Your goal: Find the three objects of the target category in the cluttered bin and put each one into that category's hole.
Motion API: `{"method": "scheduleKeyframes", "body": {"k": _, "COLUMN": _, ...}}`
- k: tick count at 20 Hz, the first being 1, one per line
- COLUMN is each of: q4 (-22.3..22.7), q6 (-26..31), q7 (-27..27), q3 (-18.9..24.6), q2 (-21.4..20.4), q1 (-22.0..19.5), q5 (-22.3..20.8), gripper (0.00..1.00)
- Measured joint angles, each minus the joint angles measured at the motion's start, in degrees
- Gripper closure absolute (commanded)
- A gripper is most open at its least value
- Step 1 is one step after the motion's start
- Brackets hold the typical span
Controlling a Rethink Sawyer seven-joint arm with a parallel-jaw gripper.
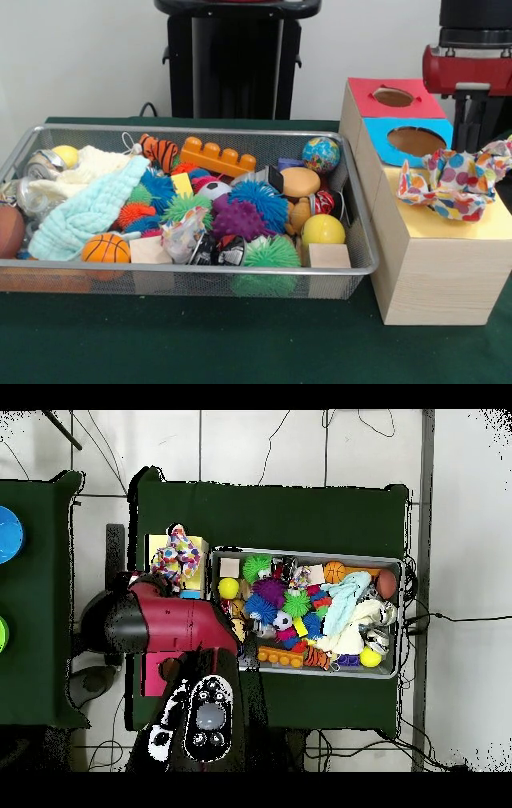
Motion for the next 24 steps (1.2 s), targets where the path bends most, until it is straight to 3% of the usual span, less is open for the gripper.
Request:
{"method": "scheduleKeyframes", "body": {"k": 14, "q4": -0.03, "q6": -0.01, "q7": 0.0, "q3": 0.1, "q2": 0.71, "q1": -0.01, "q5": -0.01, "gripper": 1.0}}
{"method": "scheduleKeyframes", "body": {"k": 24, "q4": -0.41, "q6": -1.58, "q7": 0.0, "q3": 1.81, "q2": 4.05, "q1": -1.34, "q5": -0.09, "gripper": 1.0}}
